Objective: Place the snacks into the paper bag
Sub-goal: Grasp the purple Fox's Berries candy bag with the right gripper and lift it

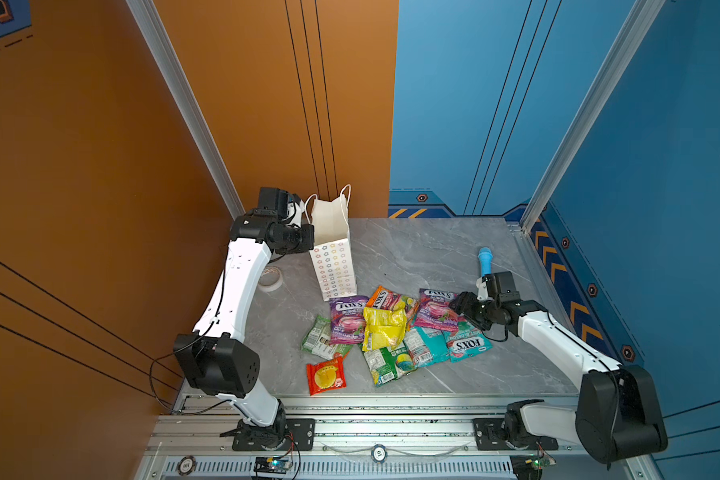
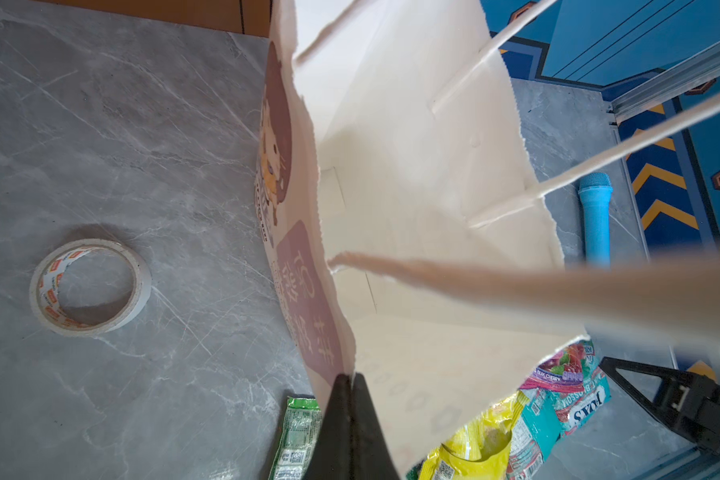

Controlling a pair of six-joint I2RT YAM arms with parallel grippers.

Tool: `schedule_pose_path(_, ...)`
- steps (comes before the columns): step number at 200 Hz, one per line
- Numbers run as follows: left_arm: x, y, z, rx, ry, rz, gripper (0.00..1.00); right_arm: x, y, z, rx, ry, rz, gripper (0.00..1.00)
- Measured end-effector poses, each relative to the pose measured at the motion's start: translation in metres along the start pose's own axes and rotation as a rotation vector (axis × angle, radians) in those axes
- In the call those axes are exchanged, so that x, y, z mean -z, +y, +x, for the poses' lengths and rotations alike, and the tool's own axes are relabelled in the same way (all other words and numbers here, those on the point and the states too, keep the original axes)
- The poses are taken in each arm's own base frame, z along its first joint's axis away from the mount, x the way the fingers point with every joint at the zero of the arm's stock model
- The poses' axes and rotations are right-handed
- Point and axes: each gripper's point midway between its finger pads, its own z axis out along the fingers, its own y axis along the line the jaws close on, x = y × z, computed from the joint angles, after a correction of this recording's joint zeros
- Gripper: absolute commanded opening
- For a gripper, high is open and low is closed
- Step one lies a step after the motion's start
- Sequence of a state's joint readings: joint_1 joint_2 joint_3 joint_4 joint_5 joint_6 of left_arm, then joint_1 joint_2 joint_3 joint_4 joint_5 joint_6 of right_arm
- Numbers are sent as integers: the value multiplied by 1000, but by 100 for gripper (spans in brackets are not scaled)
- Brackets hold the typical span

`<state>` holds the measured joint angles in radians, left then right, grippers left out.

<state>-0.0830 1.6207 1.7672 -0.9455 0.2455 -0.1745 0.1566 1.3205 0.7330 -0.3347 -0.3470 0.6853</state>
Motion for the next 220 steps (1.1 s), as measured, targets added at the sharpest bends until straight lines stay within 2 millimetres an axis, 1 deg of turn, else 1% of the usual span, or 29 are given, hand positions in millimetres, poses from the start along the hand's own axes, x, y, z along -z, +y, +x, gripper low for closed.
schedule_pose_path(21, 1, 1, 2, 2, -4, 18, 2, -14, -12, 9, -19, 42, 21, 63)
schedule_pose_path(36, 4, 3, 2, 4, -11, 25, 2, -21, -16, 12, -27, 62, 25, 61)
schedule_pose_path(49, 5, 4, 2, 5, -18, 31, 2, -25, -14, 11, -27, 66, 9, 59)
schedule_pose_path(62, 5, 3, 2, 3, -20, 36, 2, -28, -11, 9, -25, 63, -8, 54)
schedule_pose_path(76, 3, 4, 3, -4, -20, 39, 3, -31, -9, 7, -32, 64, -21, 53)
schedule_pose_path(83, 3, 3, 4, -4, -18, 42, 3, -33, -8, 7, -33, 64, -28, 51)
schedule_pose_path(99, 2, 2, 5, -12, -19, 51, 3, -35, -6, 5, -40, 60, -38, 40)
schedule_pose_path(111, 2, 1, 6, -14, -21, 58, 3, -37, -6, 4, -43, 63, -39, 30)
schedule_pose_path(117, 2, 1, 5, -15, -22, 59, 3, -38, -6, 4, -42, 65, -38, 23)
schedule_pose_path(119, 3, 1, 5, -17, -23, 59, 3, -39, -6, 4, -53, 67, -38, 22)
schedule_pose_path(120, 3, 1, 5, -18, -24, 59, 3, -39, -6, 4, -53, 68, -38, 19)
schedule_pose_path(129, 3, 0, 5, -20, -27, 62, 3, -40, -5, 3, -49, 67, -41, 2)
schedule_pose_path(132, 3, 0, 5, -22, -28, 62, 3, -40, -4, 3, -49, 67, -42, 0)
schedule_pose_path(161, 1, 0, 7, -25, -24, 65, 3, -36, 5, -7, -35, 49, -46, 0)
schedule_pose_path(175, 0, 0, 7, -26, -25, 67, 3, -30, 14, -14, -9, 28, -40, 0)
schedule_pose_path(194, -1, -1, 7, -27, -27, 77, 3, -15, 34, -26, 44, -16, -45, 0)
schedule_pose_path(220, -2, -4, 7, -30, -33, 94, 3, 11, 70, -44, 127, -95, -69, 0)
